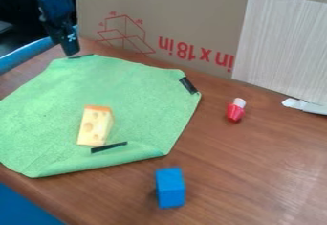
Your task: Fold the cloth from top left to bottom right
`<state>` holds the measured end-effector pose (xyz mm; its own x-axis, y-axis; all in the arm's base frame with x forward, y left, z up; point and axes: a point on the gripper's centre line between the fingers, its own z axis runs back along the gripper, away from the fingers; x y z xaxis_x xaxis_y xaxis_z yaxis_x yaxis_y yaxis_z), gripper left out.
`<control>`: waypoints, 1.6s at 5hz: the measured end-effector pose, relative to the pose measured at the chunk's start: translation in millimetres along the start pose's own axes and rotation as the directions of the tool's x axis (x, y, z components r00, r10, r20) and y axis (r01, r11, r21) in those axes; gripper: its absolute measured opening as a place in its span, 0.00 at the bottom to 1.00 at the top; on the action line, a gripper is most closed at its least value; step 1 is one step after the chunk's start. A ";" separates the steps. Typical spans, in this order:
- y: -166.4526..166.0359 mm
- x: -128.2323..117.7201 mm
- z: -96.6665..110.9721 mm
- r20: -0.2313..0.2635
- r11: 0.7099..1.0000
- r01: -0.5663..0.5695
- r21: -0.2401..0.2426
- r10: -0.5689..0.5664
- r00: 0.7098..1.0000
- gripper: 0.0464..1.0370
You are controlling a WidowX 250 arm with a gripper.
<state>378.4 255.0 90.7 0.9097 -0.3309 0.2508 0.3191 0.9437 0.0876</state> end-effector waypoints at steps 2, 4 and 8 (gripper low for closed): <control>11.7 6.2 -24.9 0.019 0.989 0.067 -0.134 -0.065 0.998 0.96; 13.5 9.3 -35.6 0.031 0.987 0.048 -0.153 -0.044 0.999 0.96; 9.0 9.9 -49.0 -0.012 0.991 0.043 -0.128 -0.045 0.999 0.34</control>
<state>403.3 260.2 46.8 0.8976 -0.3731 0.2348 0.3894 0.9207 -0.0260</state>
